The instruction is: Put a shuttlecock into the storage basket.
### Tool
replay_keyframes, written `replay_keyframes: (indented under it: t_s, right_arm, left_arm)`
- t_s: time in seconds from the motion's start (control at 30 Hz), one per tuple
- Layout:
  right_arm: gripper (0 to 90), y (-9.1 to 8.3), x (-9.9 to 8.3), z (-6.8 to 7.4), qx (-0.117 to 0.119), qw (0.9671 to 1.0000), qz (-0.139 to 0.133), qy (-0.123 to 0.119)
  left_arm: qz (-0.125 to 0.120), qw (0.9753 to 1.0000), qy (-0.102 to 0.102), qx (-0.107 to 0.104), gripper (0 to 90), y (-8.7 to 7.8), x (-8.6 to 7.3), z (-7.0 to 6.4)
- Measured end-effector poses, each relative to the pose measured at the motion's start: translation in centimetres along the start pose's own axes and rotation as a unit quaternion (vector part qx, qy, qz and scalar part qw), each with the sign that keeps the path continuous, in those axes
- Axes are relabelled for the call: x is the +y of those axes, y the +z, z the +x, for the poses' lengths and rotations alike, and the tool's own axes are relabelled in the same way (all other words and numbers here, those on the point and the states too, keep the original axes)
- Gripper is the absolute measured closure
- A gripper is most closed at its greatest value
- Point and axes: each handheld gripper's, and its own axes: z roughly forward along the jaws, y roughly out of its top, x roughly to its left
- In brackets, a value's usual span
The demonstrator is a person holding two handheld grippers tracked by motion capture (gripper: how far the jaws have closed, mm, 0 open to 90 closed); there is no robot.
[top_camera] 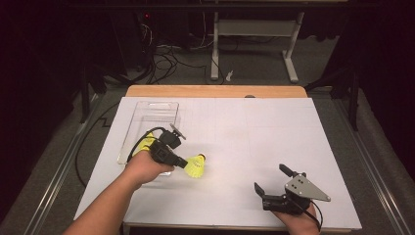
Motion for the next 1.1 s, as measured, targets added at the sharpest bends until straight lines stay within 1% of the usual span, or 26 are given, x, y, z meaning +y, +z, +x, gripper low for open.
replay_keyframes:
  t_s: [0.1,0.2,0.43,0.6,0.67,0.83,0.93,1.03,1.1]
  right_arm:
    - [0.8,-0.1,0.1,0.1,0.000,1.0000,-0.002,-0.001]
    - [0.8,0.0,0.1,0.0,0.000,1.0000,-0.001,0.000]
    - [0.9,0.1,0.1,0.1,0.001,1.0000,0.001,-0.003]
    - [0.9,0.0,0.1,0.0,0.000,1.0000,0.000,-0.002]
    - [0.9,0.0,0.1,0.0,0.000,1.0000,-0.001,-0.001]
    - [0.9,-0.1,0.1,0.0,0.001,1.0000,-0.003,-0.002]
    - [0.9,-0.1,0.2,0.1,0.001,1.0000,-0.002,-0.003]
    - [0.9,-0.1,0.2,0.1,0.001,1.0000,-0.003,-0.003]
    - [0.9,-0.1,0.2,0.0,0.001,1.0000,-0.003,-0.003]
  left_arm:
    - [0.001,1.0000,-0.001,0.000,89.4,-0.6,-0.1,-0.1]
    - [0.009,0.9999,-0.008,0.001,89.3,-1.3,-0.1,-0.1]
    - [-0.001,0.9999,-0.009,0.009,89.3,-2.5,-0.2,0.3]
    - [-0.010,0.9999,-0.012,0.006,89.3,-3.2,-0.2,0.6]
    - [-0.009,0.9998,-0.014,0.006,89.3,-3.3,-0.2,0.5]
    - [-0.007,0.9999,-0.011,0.009,89.3,-3.6,0.0,0.4]
    - [-0.005,0.9998,-0.015,0.012,89.3,-3.9,0.1,0.5]
    - [-0.006,0.9997,-0.017,0.014,89.3,-4.4,0.0,0.7]
    - [-0.012,0.9996,-0.020,0.015,89.3,-4.7,0.0,0.8]
